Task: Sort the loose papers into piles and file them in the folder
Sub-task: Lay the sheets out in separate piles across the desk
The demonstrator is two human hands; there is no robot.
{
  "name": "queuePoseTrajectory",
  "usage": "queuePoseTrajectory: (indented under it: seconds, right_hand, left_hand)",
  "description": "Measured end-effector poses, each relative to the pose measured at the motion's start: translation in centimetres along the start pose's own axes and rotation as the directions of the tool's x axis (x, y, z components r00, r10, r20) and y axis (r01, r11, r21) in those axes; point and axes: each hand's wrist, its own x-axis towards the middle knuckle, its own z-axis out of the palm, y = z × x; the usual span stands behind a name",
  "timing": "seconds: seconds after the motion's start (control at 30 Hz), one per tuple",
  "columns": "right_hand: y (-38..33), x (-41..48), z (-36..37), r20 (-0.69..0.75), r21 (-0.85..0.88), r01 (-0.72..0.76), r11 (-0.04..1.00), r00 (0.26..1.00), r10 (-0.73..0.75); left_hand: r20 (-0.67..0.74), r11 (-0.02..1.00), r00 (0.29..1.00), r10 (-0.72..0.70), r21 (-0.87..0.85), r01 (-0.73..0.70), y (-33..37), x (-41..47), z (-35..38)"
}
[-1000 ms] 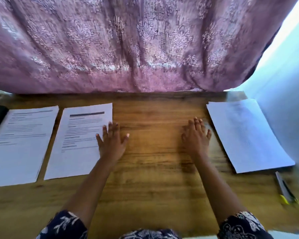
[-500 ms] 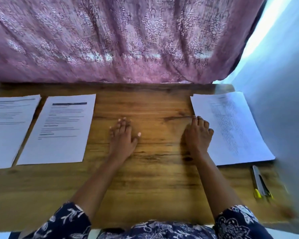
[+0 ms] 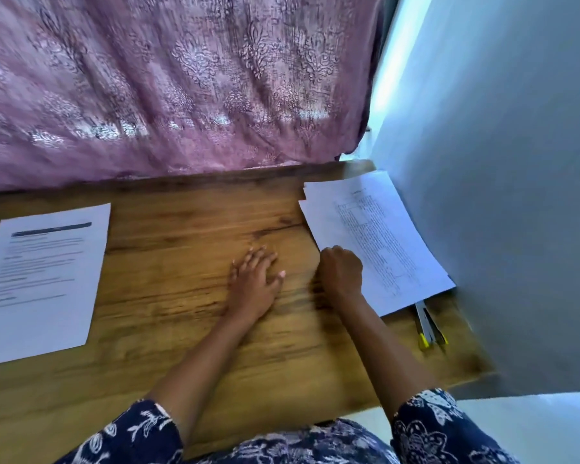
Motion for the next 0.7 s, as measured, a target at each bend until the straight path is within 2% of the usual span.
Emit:
queuePoseTrajectory:
  seconds: [0.17, 0.27, 0.33, 0.37, 0.43, 0.5, 0.7]
  right_hand:
    - [0.8, -0.1, -0.6, 0.036, -0.052, 0.033, 0.998, 0.999, -0.031]
    - [1.3, 0.2, -0.6, 0.035, 0.136, -0.057, 0.989, 0.998, 0.053]
    - [1.2, -0.2, -0.4, -0.001, 0.161, -0.092, 0.983, 0.996, 0.094]
    - [1.3, -0.4, 0.2, 0.024, 0.144, -0.101, 0.984, 0.995, 0.099]
    - [2.0, -0.9, 1.6, 0.175, 0.099, -0.148, 0.984, 0.976, 0.129]
    - [2.3, -1.8, 2.7, 0.303, 0.131, -0.172, 0.976, 0.945, 0.125]
    - [-0.8, -3.9, 2.3, 0.403, 0.392, -0.153, 0.907, 0.915, -0.02]
  left_hand:
    - [-0.031, 0.999, 0.999, -0.014, -0.048, 0.012, -0.2, 0.0, 0.4]
    - [-0.022, 0.988, 0.998, -0.064, -0.14, 0.06, 0.4, 0.5, -0.1]
    - [0.04, 0.957, 0.996, -0.083, -0.275, 0.091, 0.9, 1.3, -0.5]
    - [0.077, 0.938, 0.993, -0.085, -0.331, 0.106, 1.1, 1.6, -0.8]
    - [0.124, 0.925, 0.989, -0.084, -0.359, 0.123, 1.7, 2.2, -1.0]
    - [0.143, 0.913, 0.986, -0.084, -0.385, 0.134, 2.4, 2.7, -1.2]
    - [0.22, 0.679, 0.95, -0.223, -0.664, 0.313, 3.5, 4.0, -1.3]
